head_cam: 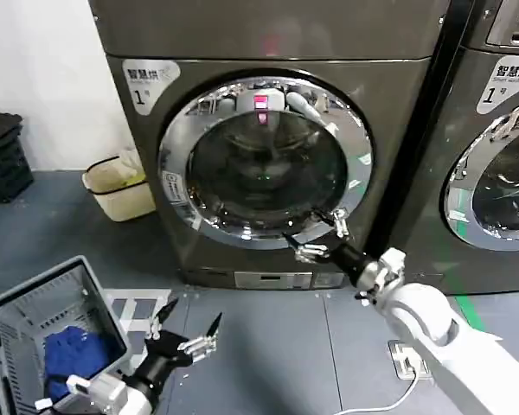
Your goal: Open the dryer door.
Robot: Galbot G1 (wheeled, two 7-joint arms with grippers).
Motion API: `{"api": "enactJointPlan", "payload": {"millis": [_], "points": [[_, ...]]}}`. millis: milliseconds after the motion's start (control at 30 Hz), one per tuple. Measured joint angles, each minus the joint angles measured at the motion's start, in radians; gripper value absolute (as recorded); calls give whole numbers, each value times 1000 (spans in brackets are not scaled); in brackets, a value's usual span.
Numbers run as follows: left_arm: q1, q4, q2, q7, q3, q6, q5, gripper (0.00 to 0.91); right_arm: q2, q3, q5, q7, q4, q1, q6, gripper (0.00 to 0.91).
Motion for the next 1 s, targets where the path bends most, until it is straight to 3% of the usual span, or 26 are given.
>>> {"api": "enactJointPlan", "payload": {"millis": [567,1000], "points": [[4,0,-4,0,1,0,3,907,96,-149,25,-9,-151,178,-3,907],[7,-2,-4,0,0,0,4,907,141,-217,34,-38,-204,245,-5,907]]}}
